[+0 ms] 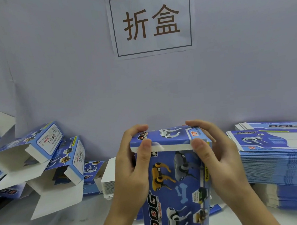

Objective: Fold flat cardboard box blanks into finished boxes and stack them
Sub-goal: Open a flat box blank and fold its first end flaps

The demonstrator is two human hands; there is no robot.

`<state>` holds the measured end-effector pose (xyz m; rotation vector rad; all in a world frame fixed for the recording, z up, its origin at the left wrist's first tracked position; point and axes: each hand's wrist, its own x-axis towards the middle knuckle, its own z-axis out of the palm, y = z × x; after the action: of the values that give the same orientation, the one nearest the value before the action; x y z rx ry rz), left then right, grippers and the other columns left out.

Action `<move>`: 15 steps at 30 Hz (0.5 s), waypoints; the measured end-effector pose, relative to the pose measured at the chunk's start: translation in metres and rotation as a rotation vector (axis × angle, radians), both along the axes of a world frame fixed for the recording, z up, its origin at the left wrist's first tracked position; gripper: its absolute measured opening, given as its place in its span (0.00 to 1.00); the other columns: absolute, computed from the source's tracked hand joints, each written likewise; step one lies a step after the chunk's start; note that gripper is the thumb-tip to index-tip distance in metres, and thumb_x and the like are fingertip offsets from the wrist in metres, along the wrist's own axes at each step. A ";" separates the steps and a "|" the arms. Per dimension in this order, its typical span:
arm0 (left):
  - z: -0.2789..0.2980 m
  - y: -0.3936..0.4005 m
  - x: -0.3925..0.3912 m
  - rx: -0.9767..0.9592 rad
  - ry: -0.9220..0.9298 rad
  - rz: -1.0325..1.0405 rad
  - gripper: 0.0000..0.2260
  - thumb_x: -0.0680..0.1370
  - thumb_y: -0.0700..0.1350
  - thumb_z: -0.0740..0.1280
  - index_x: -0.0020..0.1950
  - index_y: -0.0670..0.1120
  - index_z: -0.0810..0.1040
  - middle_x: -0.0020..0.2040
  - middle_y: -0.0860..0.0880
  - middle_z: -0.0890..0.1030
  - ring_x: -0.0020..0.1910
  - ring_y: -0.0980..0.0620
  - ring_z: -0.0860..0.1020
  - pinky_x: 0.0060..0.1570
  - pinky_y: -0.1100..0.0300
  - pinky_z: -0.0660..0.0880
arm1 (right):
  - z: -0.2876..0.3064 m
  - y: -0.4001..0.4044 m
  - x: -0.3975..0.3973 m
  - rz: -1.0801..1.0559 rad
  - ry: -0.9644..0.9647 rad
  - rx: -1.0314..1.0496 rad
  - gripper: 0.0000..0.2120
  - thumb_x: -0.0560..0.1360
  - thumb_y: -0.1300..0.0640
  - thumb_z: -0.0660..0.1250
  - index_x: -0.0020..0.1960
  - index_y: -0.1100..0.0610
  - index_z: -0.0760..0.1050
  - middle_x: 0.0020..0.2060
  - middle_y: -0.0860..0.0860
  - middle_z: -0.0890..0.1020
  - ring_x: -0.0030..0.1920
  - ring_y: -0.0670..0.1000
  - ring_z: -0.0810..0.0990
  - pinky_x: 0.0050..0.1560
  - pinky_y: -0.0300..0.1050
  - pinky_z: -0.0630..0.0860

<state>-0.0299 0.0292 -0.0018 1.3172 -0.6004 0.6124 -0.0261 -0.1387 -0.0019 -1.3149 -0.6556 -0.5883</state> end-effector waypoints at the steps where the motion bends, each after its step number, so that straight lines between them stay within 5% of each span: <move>1: 0.000 0.000 0.000 0.007 -0.010 0.012 0.17 0.74 0.59 0.63 0.59 0.53 0.75 0.51 0.49 0.84 0.51 0.46 0.85 0.34 0.58 0.82 | 0.000 0.001 0.000 -0.011 -0.005 -0.005 0.18 0.74 0.50 0.66 0.61 0.55 0.76 0.49 0.55 0.86 0.49 0.54 0.86 0.38 0.42 0.83; 6: 0.004 -0.003 0.002 0.020 -0.059 0.085 0.15 0.75 0.57 0.64 0.55 0.48 0.77 0.56 0.54 0.82 0.54 0.48 0.84 0.35 0.61 0.81 | 0.003 -0.001 -0.001 0.009 0.032 0.007 0.11 0.77 0.50 0.64 0.56 0.53 0.76 0.49 0.55 0.85 0.49 0.57 0.86 0.39 0.46 0.83; 11: 0.014 -0.003 -0.002 0.044 0.027 0.007 0.16 0.73 0.60 0.67 0.50 0.50 0.78 0.46 0.49 0.85 0.45 0.46 0.86 0.31 0.60 0.81 | 0.009 0.005 -0.004 -0.048 0.067 0.090 0.18 0.71 0.36 0.64 0.49 0.50 0.76 0.43 0.62 0.80 0.45 0.65 0.82 0.42 0.59 0.81; 15: 0.019 -0.010 -0.007 -0.016 0.013 0.006 0.13 0.75 0.60 0.65 0.48 0.51 0.77 0.39 0.47 0.84 0.38 0.47 0.86 0.28 0.60 0.80 | 0.012 0.011 -0.005 -0.083 0.042 0.116 0.20 0.72 0.35 0.65 0.48 0.53 0.75 0.34 0.49 0.79 0.34 0.46 0.81 0.32 0.37 0.77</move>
<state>-0.0370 0.0193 0.0173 1.3075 -0.5802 0.6116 -0.0308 -0.1276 0.0098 -1.2468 -0.5267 -0.6553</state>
